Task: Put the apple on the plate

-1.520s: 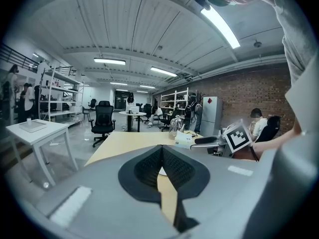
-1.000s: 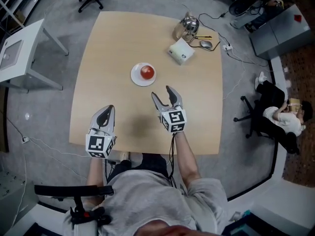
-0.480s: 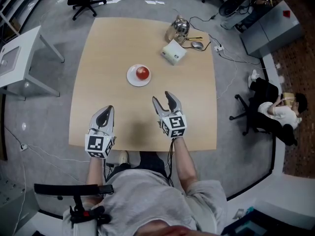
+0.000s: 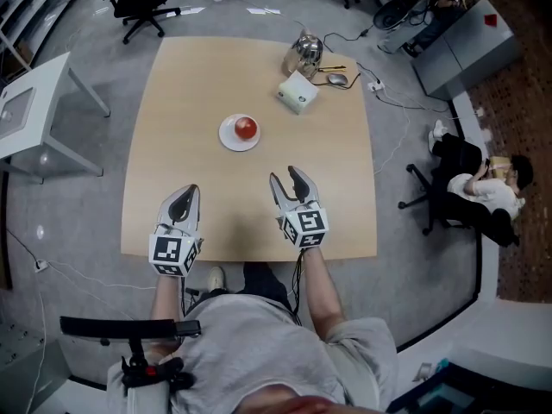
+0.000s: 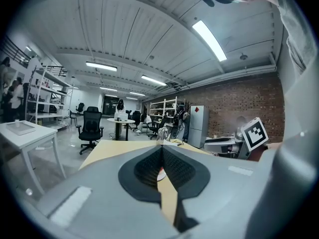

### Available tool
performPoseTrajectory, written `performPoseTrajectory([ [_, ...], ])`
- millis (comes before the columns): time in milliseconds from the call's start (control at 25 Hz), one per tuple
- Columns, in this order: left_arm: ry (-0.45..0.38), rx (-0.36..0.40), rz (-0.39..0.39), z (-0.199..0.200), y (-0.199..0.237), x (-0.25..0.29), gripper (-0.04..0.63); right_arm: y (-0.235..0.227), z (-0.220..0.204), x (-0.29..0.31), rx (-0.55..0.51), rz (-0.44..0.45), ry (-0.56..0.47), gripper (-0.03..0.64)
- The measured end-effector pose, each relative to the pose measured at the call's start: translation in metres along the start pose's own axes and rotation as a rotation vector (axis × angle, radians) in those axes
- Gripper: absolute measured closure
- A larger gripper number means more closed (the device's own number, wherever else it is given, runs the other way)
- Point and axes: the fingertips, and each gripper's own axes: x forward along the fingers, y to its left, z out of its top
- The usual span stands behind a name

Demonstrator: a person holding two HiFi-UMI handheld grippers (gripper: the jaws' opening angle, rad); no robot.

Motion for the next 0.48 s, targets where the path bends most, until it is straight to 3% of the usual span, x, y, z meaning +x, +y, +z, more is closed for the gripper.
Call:
performPoseTrajectory([
  [480, -0.015, 0.024, -0.048, 0.02, -0.024, -0.016, 0.577, 0.012, 0.023, -0.051, 0.022, -0.046, -0.05, 0.451],
])
